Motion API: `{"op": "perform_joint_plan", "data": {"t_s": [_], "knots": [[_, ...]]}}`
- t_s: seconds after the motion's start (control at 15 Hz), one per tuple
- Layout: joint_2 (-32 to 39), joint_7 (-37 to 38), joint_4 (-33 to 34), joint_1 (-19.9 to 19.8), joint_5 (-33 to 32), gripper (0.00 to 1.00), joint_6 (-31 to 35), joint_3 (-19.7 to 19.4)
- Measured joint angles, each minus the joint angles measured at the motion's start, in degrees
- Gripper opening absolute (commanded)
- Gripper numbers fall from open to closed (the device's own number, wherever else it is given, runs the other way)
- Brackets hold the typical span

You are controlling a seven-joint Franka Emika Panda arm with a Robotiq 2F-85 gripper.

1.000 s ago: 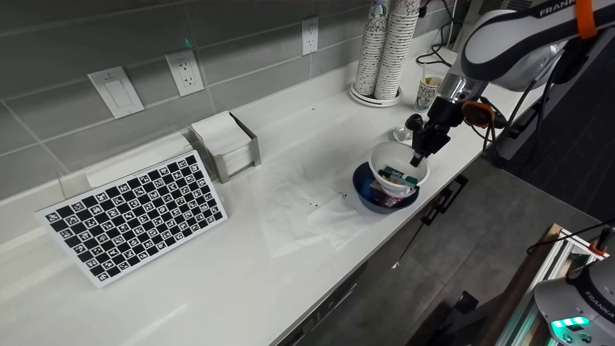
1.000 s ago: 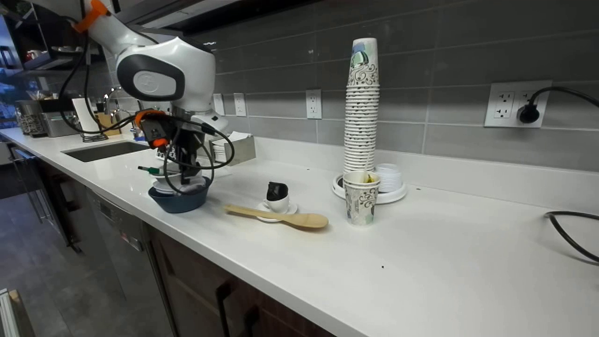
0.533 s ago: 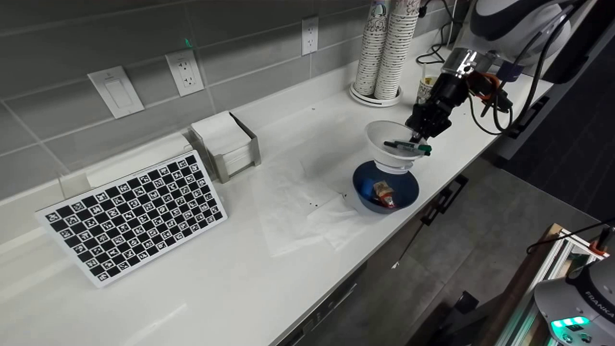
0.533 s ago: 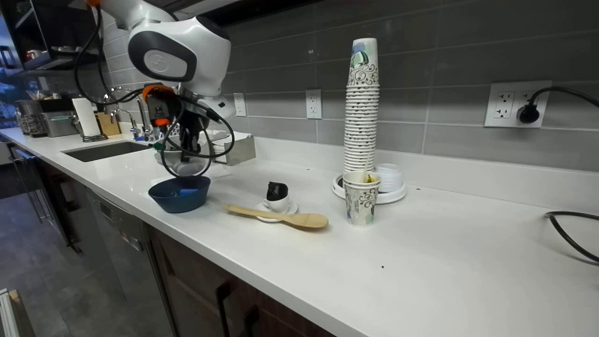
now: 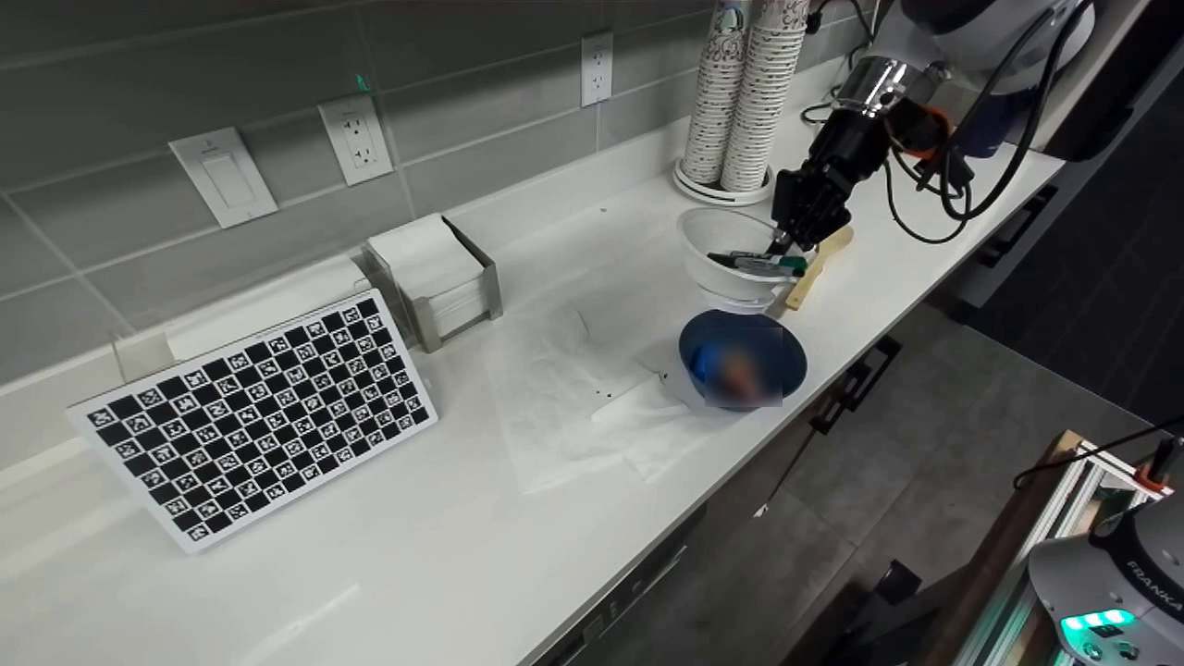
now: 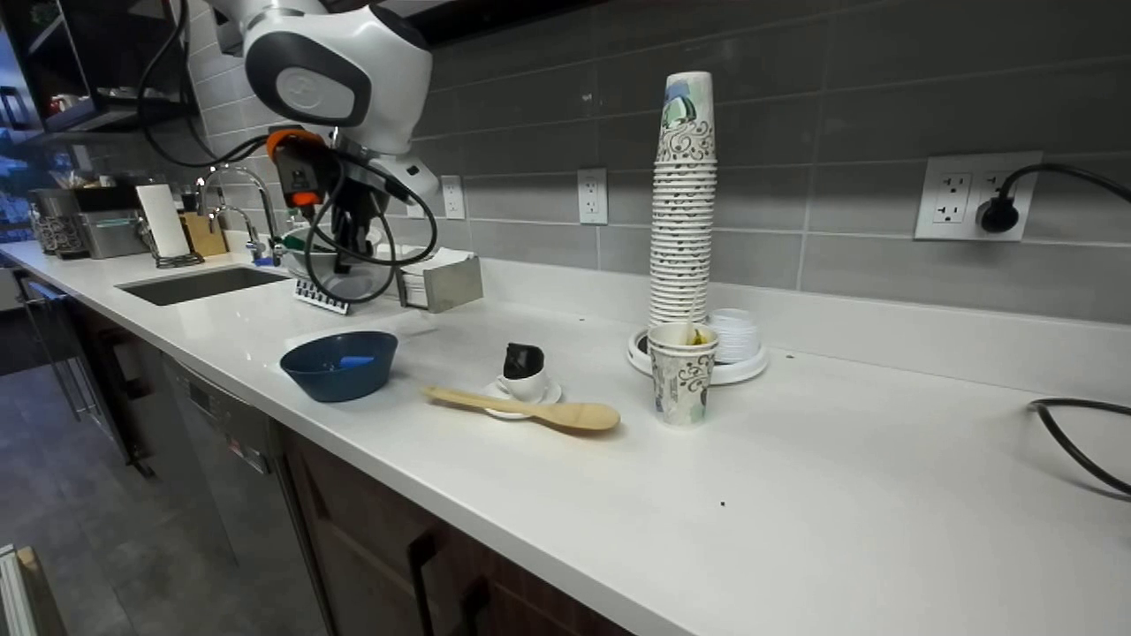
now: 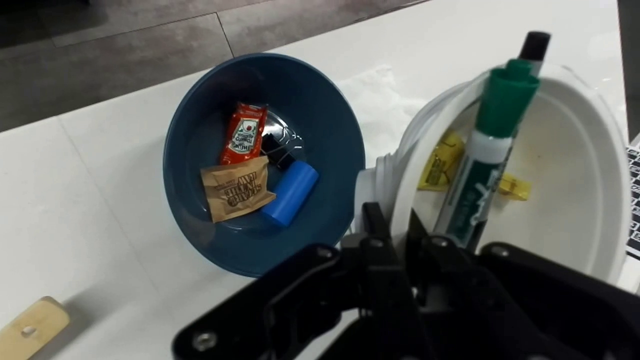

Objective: Remove the white plate from the blue bowl and put it on the counter

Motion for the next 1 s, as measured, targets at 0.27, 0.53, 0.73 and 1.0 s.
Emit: {"op": "perform_joint_plan", "data": {"t_s": [0.27,0.53,0.73,1.0], "knots": [[0.13,0.00,0.01,0.00,0.03,0.10,-0.01,0.00],[0.14,0.02,0.01,-0.02,0.03,0.02,0.25,0.02],[0.83,2.95,0.44,-0.03,1.15,0.02,4.19,0.58],[6.15,7.78,5.33,0.35,6.12,0.02,9.81,2.51]]}}
